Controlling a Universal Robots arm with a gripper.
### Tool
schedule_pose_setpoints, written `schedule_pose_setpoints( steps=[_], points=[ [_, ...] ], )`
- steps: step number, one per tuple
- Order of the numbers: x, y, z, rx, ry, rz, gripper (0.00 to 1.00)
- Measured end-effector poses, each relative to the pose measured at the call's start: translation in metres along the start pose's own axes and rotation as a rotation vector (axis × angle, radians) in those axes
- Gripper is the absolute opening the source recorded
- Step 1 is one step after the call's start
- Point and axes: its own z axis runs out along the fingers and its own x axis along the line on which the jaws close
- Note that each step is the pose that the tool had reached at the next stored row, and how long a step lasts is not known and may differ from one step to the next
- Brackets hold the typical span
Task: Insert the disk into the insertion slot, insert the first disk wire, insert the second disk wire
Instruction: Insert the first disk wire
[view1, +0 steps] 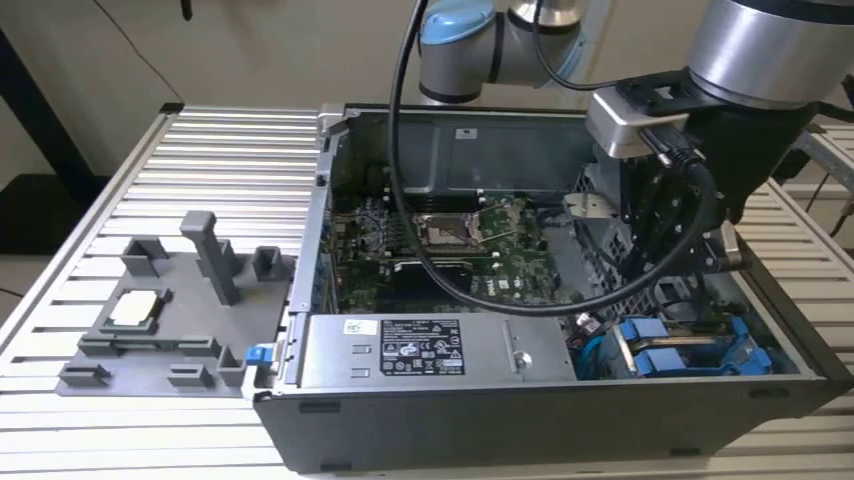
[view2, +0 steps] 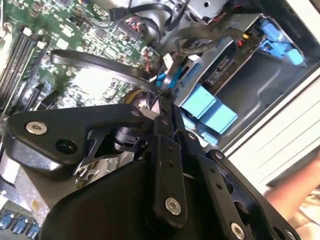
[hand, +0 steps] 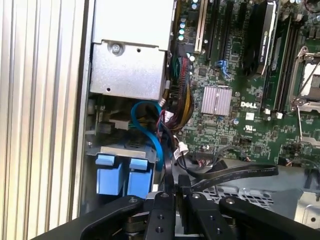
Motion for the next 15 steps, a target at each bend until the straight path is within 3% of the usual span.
schedule_pose_setpoints(
  steps=[4, 6, 8, 9, 11, 15],
  points=[
    [0.0017, -0.0089, 0.0016, -0.0009, 0.0079, 0.000, 0.15],
    [0.0017, -0.0093, 0.0016, -0.0008, 0.0079, 0.000, 0.15],
    [0.0018, -0.0093, 0.0009, 0.0002, 0.0001, 0.000, 0.15],
    [0.0018, -0.0093, 0.0004, 0.0018, -0.0085, 0.001, 0.15],
    [0.0017, -0.0090, 0.0001, 0.0054, -0.0357, 0.000, 0.15],
    [0.0016, -0.0077, 0.0001, 0.0132, -0.1049, -0.007, 0.17]
  ],
)
